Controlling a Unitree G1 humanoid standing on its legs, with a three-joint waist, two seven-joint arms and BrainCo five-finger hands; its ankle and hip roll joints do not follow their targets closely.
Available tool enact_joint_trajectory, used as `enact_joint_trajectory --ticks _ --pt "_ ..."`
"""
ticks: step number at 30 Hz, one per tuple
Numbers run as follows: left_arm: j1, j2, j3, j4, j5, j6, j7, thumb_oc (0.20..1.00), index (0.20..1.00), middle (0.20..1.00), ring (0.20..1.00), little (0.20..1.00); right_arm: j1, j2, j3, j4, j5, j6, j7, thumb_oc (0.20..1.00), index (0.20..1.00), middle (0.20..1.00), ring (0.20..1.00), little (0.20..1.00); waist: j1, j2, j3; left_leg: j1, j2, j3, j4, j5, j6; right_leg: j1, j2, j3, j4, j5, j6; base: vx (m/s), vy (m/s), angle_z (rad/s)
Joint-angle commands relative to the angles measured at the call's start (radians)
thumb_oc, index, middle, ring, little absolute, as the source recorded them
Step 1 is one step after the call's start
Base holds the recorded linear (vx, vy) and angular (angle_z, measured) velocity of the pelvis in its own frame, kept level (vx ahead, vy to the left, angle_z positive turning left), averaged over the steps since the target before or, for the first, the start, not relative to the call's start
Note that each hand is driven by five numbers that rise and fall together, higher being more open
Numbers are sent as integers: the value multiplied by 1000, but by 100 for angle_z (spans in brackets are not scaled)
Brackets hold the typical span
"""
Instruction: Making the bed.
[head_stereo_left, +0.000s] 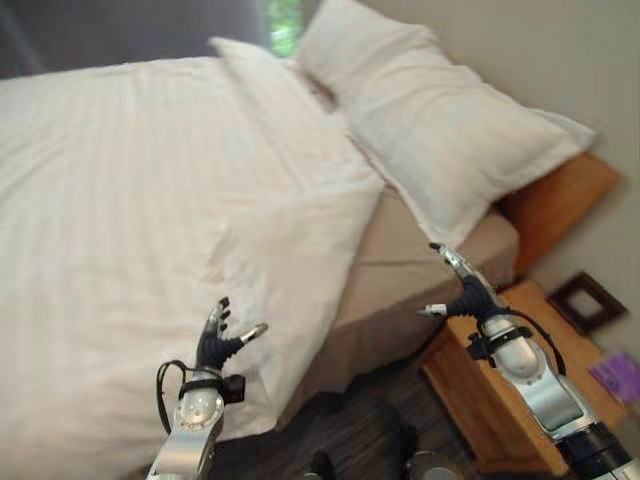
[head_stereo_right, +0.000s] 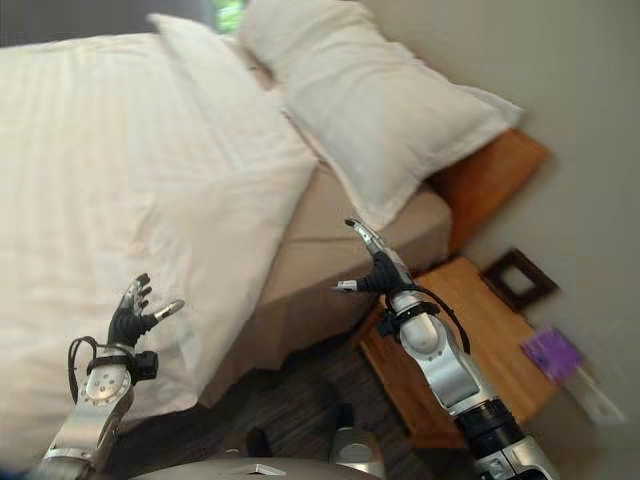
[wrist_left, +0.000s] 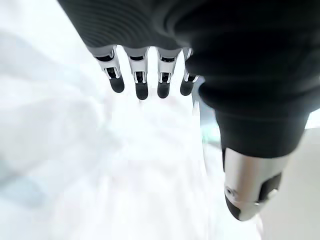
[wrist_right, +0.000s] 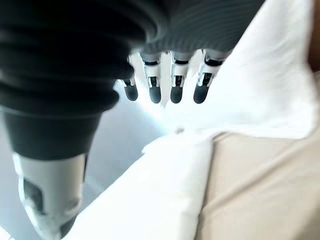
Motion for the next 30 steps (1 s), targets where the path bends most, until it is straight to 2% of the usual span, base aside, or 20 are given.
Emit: enact_joint_trajectory --ticks 1,3,8,13,17,18,19,20,21,22,23,24,25,26,28,30 --pt "-22 79 52 -104 -64 -95 8 1000 1000 1000 1000 1000 -55 15 -21 -3 8 -23 -6 1000 1000 1000 1000 1000 7 -18 29 35 86 97 6 -98 -90 -39 -51 12 115 -133 -11 118 -138 98" --pt "-22 76 85 -102 -66 -98 36 1000 1000 1000 1000 1000 -56 21 -3 34 3 -17 -5 1000 1000 1000 1000 1000 12 -22 13 45 85 100 6 -97 -95 -17 -61 -11 89 -115 -3 149 -183 66" --pt "-28 93 143 -91 -23 -118 79 1000 1000 1000 1000 1000 -55 6 25 77 -24 -19 7 1000 1000 1000 1000 1000 18 -7 -9 69 105 107 6 -92 -117 51 -53 -44 33 -101 -13 141 -187 -1" --pt "-71 203 228 -2 69 -108 144 1000 1000 1000 1000 1000 -56 -35 55 88 -17 -37 36 1000 1000 1000 1000 1000 7 32 -24 77 141 109 6 -65 -154 88 -32 -69 22 -131 -25 100 -158 5" --pt "-74 283 270 78 139 -75 171 1000 1000 1000 1000 1000 -41 -60 75 93 -28 -49 54 1000 1000 1000 1000 1000 -16 63 -25 87 163 124 6 -51 -178 102 -14 -79 22 -154 -38 71 -119 -4" --pt "-110 369 291 145 174 -43 189 1000 1000 1000 1000 1000 15 -82 57 94 -30 -63 61 1000 1000 1000 1000 1000 -43 66 -8 57 190 175 46 -3 -194 118 -19 -112 22 -172 -45 -10 -126 18" --pt "-136 404 289 182 182 -29 201 1000 1000 1000 1000 1000 41 -87 46 93 -26 -68 63 1000 1000 1000 1000 1000 -62 61 -2 29 202 226 76 16 -198 120 -25 -135 22 -177 -48 -51 -88 35" --pt "-163 444 282 227 190 -13 201 1000 1000 1000 1000 1000 67 -96 43 95 -23 -72 67 1000 1000 1000 1000 1000 -87 56 2 22 211 293 85 19 -197 125 -29 -153 22 -181 -46 -38 -15 56" --pt "-165 445 280 228 190 -14 201 1000 1000 1000 1000 1000 67 -95 42 95 -24 -72 67 1000 1000 1000 1000 1000 -87 56 3 23 211 293 86 18 -197 126 -29 -153 22 -181 -46 31 12 84" --pt "-195 525 288 349 205 7 176 1000 1000 1000 1000 1000 105 -116 40 76 -23 -79 89 1000 1000 1000 1000 1000 -125 69 -3 48 210 360 48 16 -198 126 -18 -155 22 -181 -44 40 16 86" --pt "-199 527 284 354 204 4 175 1000 1000 1000 1000 1000 107 -116 37 74 -22 -78 89 1000 1000 1000 1000 1000 -122 68 -2 51 209 362 45 18 -198 127 -18 -154 22 -181 -44 155 40 63" --pt "-215 567 279 423 209 8 170 1000 1000 1000 1000 1000 124 -125 41 68 -16 -86 98 1000 1000 1000 1000 1000 -138 76 -9 74 207 359 34 -3 -206 136 -15 -145 22 -197 -37 152 -11 -7" --pt "-263 639 252 549 228 22 165 1000 1000 1000 1000 1000 155 -139 49 68 -5 -102 108 1000 1000 1000 1000 1000 -170 77 -8 84 221 392 23 18 -217 131 -5 -150 22 -193 -34 152 -15 -30" --pt "-271 642 245 557 227 19 165 1000 1000 1000 1000 1000 157 -138 47 66 -4 -101 109 1000 1000 1000 1000 1000 -169 76 -8 84 221 392 20 21 -218 131 -4 -150 22 -193 -35 46 -51 -31" --pt "-304 688 207 684 250 30 152 1000 1000 1000 1000 1000 178 -142 57 70 7 -117 116 1000 1000 1000 1000 1000 -189 77 -7 77 226 410 11 25 -226 108 4 -147 22 -189 -31 18 -24 -9" --pt "-321 698 188 706 266 33 154 1000 1000 1000 1000 1000 184 -141 64 72 7 -123 116 1000 1000 1000 1000 1000 -194 77 -6 75 229 418 11 24 -227 99 8 -145 22 -186 -29 16 -25 -9"
